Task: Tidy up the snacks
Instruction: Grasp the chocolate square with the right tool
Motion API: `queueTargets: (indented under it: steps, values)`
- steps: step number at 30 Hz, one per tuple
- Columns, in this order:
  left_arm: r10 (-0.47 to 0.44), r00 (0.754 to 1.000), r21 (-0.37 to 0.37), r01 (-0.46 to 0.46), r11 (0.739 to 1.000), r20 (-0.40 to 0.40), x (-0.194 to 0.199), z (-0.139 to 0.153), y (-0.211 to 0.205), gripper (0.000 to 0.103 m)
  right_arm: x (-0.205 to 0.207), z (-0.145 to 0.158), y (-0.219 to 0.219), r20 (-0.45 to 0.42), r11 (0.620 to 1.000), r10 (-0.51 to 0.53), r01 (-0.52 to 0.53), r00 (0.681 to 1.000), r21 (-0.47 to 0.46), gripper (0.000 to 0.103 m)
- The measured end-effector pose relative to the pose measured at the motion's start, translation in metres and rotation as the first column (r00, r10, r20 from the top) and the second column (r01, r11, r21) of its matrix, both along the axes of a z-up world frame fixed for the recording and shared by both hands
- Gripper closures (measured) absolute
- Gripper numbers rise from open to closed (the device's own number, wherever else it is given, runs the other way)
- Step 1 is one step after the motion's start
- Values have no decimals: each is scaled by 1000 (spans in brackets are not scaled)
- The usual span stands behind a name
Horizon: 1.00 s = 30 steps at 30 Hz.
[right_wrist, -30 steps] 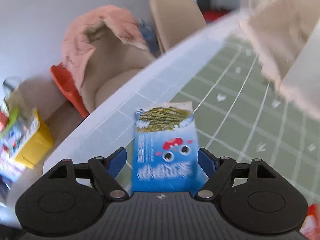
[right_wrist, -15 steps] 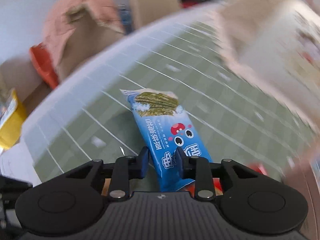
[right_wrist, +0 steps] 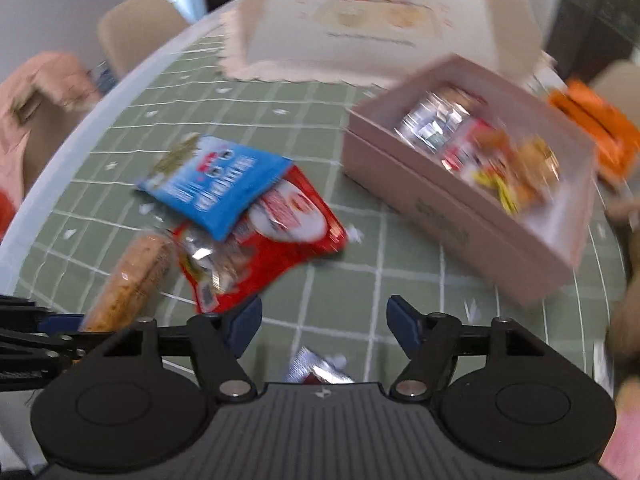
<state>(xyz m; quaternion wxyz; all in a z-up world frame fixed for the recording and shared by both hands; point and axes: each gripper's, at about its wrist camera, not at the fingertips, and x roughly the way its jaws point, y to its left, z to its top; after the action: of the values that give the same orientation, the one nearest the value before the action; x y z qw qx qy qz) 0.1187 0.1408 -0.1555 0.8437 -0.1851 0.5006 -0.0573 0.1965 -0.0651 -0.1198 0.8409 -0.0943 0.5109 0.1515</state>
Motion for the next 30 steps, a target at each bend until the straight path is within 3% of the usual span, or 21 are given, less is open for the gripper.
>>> queueTargets:
  steps: [3, 10, 17, 21, 25, 30]
  values:
    - [-8, 1000, 1, 8, 1000, 1, 6, 0, -3, 68, -6, -15, -7, -54, 998, -63, 63, 997, -2, 33]
    - [-53, 999, -56, 53, 997, 13, 13, -2, -7, 67, -45, -25, -10, 10, 997, -70, 70, 997, -9, 11]
    - [-102, 995, -53, 103, 993, 15, 19, -4, -8, 66, -59, -32, -25, 66, 988, -155, 155, 986, 14, 0]
    - [-128, 992, -8, 129, 992, 15, 22, -3, -17, 65, -72, -33, -25, 104, 977, -213, 212, 972, 20, 0]
    - [-159, 987, 32, 159, 987, 24, 21, -3, -24, 65, -68, -30, -27, 75, 985, -170, 170, 983, 12, 1]
    - [-165, 986, 39, 164, 986, 34, 19, -4, -25, 65, -67, -24, -41, 67, 989, -149, 149, 987, 4, 14]
